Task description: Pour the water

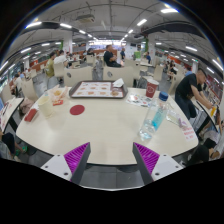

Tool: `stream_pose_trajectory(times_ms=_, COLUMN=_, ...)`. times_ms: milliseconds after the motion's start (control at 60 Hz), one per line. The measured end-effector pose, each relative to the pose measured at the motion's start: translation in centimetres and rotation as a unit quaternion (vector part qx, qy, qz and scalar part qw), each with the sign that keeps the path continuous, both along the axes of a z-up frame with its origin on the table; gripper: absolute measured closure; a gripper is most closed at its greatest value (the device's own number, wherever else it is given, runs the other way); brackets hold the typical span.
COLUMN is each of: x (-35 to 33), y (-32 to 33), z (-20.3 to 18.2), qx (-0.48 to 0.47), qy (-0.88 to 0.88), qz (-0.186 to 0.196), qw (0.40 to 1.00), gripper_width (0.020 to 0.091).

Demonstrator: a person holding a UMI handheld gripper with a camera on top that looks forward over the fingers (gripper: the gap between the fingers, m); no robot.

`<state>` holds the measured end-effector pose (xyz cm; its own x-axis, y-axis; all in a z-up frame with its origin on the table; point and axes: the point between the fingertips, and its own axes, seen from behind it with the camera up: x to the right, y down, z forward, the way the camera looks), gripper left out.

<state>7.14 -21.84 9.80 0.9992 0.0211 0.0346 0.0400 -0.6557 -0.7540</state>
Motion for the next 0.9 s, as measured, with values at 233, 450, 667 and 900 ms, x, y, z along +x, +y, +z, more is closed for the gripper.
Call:
stream_pose_trajectory(times_ms=233, x=11.4, y=4.3, z=-3.1, qx=0.027, qy=-0.008, qz=-0.041, qw=0.999, gripper_width=0.0253)
stream_pose_trajectory(times_ms=450, x=15.6, y=11.0, z=-4.1, qx=0.062, qy=0.003, qz=-0.055, qw=0.997, gripper_width=0.0254)
stream_pose_trajectory(times_ms=667, x=15.6, y=15.4, z=-4.9, qx=0.084, qy=0.001, qz=-0.05, qw=0.995, gripper_width=0.0448)
stream_pose_trajectory(times_ms=900, x=16.1, y=16.1, z=-4.8, qx=0.102, qy=0.0, qz=-0.074, qw=0.992, gripper_width=0.064)
